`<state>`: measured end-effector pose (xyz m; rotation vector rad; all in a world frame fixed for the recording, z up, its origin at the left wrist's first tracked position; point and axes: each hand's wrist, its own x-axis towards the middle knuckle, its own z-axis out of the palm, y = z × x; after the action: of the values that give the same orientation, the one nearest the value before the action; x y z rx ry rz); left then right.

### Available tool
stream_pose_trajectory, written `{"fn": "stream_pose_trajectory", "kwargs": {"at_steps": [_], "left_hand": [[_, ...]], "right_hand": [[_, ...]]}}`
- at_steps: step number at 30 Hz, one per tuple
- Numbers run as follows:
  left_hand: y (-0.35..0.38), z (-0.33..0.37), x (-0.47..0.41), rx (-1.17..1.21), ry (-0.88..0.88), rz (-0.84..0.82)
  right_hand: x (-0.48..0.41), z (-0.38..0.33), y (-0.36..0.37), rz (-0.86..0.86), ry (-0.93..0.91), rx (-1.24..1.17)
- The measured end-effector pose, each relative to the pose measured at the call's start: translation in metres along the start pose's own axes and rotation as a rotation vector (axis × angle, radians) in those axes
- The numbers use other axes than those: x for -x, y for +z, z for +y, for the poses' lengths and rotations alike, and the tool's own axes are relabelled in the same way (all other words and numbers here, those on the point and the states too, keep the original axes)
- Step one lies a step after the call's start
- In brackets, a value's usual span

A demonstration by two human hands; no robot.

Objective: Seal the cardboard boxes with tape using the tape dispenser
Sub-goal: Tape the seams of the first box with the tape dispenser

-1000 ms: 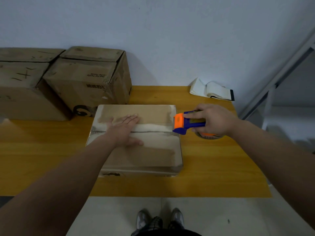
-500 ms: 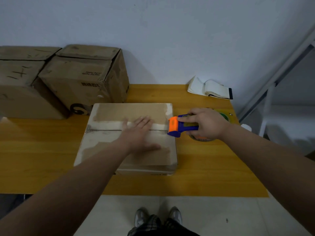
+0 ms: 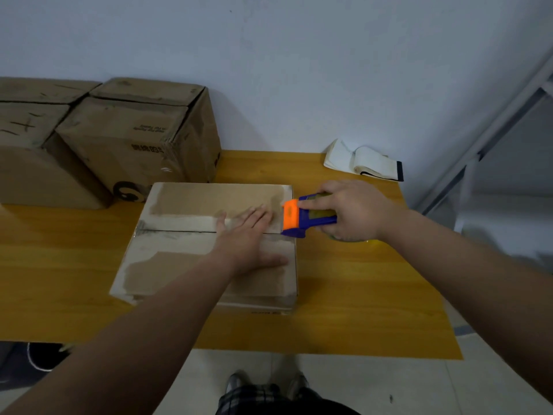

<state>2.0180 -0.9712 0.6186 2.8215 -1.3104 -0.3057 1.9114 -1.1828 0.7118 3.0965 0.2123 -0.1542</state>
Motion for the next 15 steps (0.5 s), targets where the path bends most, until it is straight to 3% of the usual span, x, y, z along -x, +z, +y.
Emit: {"fn": "stream_pose_trajectory", "kwargs": {"at_steps": [15], "left_hand": [[-0.003,0.004,0.002,-0.018,-0.008,0.027]], "right_hand": [[0.000,0.017,0.043,-0.010,0.031,-0.087]]}}
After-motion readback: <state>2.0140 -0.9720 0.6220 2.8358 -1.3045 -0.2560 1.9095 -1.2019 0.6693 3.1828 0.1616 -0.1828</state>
